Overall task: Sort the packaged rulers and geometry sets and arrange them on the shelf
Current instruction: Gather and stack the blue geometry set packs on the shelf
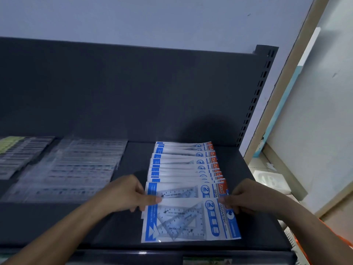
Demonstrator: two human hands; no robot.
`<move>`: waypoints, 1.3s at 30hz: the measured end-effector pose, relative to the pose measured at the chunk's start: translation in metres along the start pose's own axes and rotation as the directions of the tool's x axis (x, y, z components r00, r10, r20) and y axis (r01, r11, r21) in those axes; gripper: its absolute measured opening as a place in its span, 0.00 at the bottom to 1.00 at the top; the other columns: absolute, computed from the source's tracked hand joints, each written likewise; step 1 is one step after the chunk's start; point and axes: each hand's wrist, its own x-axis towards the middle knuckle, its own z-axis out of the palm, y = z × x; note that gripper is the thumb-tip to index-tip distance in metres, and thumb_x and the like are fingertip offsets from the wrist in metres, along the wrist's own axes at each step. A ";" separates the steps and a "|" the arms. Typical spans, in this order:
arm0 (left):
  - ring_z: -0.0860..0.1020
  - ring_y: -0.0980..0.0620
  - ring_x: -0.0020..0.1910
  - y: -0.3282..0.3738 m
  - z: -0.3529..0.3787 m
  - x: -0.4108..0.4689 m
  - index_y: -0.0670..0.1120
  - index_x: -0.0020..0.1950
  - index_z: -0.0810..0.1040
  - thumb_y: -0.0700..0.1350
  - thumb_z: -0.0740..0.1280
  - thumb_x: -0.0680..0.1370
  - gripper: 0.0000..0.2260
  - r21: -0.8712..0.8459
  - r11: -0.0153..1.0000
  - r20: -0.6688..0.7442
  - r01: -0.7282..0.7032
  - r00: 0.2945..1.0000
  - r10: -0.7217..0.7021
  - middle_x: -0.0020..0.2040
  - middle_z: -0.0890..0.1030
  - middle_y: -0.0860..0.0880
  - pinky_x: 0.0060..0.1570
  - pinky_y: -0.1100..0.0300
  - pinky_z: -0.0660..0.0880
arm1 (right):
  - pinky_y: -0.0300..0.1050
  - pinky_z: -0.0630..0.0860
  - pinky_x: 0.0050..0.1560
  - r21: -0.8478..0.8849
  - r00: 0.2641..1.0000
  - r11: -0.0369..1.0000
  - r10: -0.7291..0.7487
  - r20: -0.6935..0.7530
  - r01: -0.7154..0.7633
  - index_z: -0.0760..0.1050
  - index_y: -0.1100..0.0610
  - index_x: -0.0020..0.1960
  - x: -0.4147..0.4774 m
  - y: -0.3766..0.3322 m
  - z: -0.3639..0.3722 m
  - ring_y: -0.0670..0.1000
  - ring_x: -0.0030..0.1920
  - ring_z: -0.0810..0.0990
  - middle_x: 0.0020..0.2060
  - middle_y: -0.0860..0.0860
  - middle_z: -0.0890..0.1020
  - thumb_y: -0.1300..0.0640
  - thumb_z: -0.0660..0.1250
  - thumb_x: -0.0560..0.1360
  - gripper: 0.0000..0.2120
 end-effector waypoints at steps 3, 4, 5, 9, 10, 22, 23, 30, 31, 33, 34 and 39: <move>0.70 0.63 0.22 0.000 0.004 0.002 0.50 0.24 0.79 0.56 0.75 0.66 0.15 -0.156 0.987 0.101 -0.039 0.993 0.055 0.20 0.74 0.55 0.29 0.69 0.65 | 0.30 0.64 0.25 -0.017 0.999 0.999 -0.046 0.025 0.047 0.74 0.56 0.27 0.002 -0.001 0.003 0.42 0.19 0.67 0.19 0.45 0.75 0.49 0.69 0.74 0.19; 0.70 0.63 0.22 0.000 0.005 0.003 0.50 0.24 0.79 0.52 0.77 0.66 0.14 -0.196 0.980 0.101 -0.041 0.993 0.061 0.20 0.74 0.55 0.29 0.69 0.65 | 0.30 0.64 0.26 -0.029 0.998 0.998 -0.053 0.027 0.054 0.74 0.56 0.27 0.004 -0.001 0.004 0.42 0.19 0.68 0.18 0.45 0.75 0.49 0.69 0.73 0.18; 0.70 0.63 0.22 0.000 0.006 0.005 0.49 0.25 0.79 0.49 0.78 0.66 0.13 -0.229 0.973 0.091 -0.039 0.994 0.061 0.21 0.75 0.55 0.29 0.69 0.66 | 0.30 0.65 0.26 -0.053 0.998 0.997 -0.059 0.030 0.061 0.75 0.55 0.28 0.005 0.000 0.005 0.42 0.19 0.68 0.19 0.45 0.75 0.49 0.69 0.73 0.18; 0.71 0.62 0.23 0.001 0.009 0.007 0.44 0.29 0.81 0.41 0.78 0.66 0.08 -0.351 0.936 0.019 -0.023 0.999 0.032 0.23 0.77 0.54 0.28 0.70 0.67 | 0.31 0.68 0.30 -0.109 0.997 0.991 -0.069 0.025 0.071 0.76 0.53 0.29 0.006 0.004 0.006 0.42 0.22 0.70 0.25 0.45 0.80 0.51 0.68 0.74 0.16; 0.71 0.62 0.23 0.001 0.008 0.007 0.43 0.30 0.81 0.40 0.77 0.66 0.07 -0.364 0.931 0.012 -0.018 1.000 0.024 0.23 0.76 0.54 0.28 0.70 0.67 | 0.31 0.68 0.30 -0.104 0.997 0.992 -0.072 0.016 0.074 0.75 0.53 0.29 0.005 0.004 0.005 0.42 0.22 0.70 0.24 0.45 0.79 0.52 0.68 0.74 0.16; 0.73 0.58 0.29 -0.011 0.004 0.015 0.46 0.33 0.76 0.50 0.70 0.74 0.12 -0.205 0.979 -0.184 -0.011 0.983 -0.027 0.27 0.77 0.53 0.33 0.63 0.69 | 0.32 0.68 0.32 -0.275 0.976 0.956 0.039 -0.216 -0.099 0.72 0.51 0.31 0.016 0.000 0.010 0.39 0.30 0.77 0.30 0.41 0.78 0.41 0.65 0.74 0.18; 0.73 0.57 0.30 -0.009 0.003 0.016 0.47 0.33 0.75 0.51 0.70 0.74 0.12 -0.170 0.985 -0.288 -0.042 0.958 -0.009 0.29 0.77 0.53 0.34 0.61 0.69 | 0.32 0.68 0.33 -0.279 0.967 0.954 0.034 -0.252 -0.106 0.72 0.51 0.31 0.016 -0.001 0.009 0.39 0.30 0.77 0.30 0.42 0.78 0.40 0.64 0.74 0.19; 0.75 0.51 0.54 0.012 0.008 0.060 0.47 0.60 0.73 0.52 0.66 0.76 0.15 -0.139 0.977 -0.459 -0.161 0.885 0.081 0.55 0.75 0.50 0.53 0.58 0.70 | 0.35 0.65 0.31 -0.085 0.822 0.996 -0.073 -0.565 0.031 0.73 0.53 0.38 0.062 -0.017 -0.011 0.42 0.33 0.76 0.32 0.45 0.77 0.45 0.59 0.78 0.15; 0.72 0.50 0.59 0.013 0.010 0.068 0.45 0.65 0.71 0.52 0.65 0.77 0.19 -0.107 0.984 -0.432 -0.144 0.898 0.085 0.60 0.73 0.48 0.58 0.58 0.68 | 0.35 0.66 0.31 -0.055 0.845 0.998 -0.048 -0.532 0.022 0.72 0.52 0.39 0.073 -0.017 -0.013 0.42 0.34 0.76 0.33 0.44 0.77 0.45 0.59 0.78 0.14; 0.70 0.49 0.62 0.016 0.012 0.080 0.44 0.69 0.68 0.50 0.64 0.78 0.21 -0.091 0.987 -0.432 -0.134 0.898 0.082 0.64 0.71 0.46 0.59 0.60 0.66 | 0.36 0.67 0.32 -0.008 0.883 1.000 0.000 -0.469 -0.004 0.71 0.52 0.40 0.092 -0.015 -0.016 0.42 0.34 0.76 0.34 0.44 0.77 0.46 0.60 0.78 0.12; 0.71 0.51 0.59 0.017 0.011 0.083 0.44 0.69 0.69 0.49 0.63 0.79 0.20 -0.103 0.985 -0.432 -0.141 0.898 0.084 0.64 0.71 0.46 0.55 0.63 0.66 | 0.37 0.68 0.33 0.018 0.887 1.000 0.001 -0.462 0.008 0.72 0.52 0.41 0.098 -0.014 -0.017 0.43 0.35 0.77 0.35 0.45 0.78 0.47 0.62 0.77 0.11; 0.71 0.53 0.56 0.011 0.004 0.092 0.48 0.66 0.73 0.48 0.62 0.79 0.15 -0.029 0.989 -0.412 -0.146 0.903 0.121 0.58 0.71 0.49 0.54 0.63 0.66 | 0.35 0.71 0.37 0.020 0.906 0.995 -0.081 -0.416 0.098 0.76 0.52 0.45 0.106 -0.013 -0.022 0.43 0.39 0.78 0.40 0.45 0.80 0.50 0.64 0.76 0.06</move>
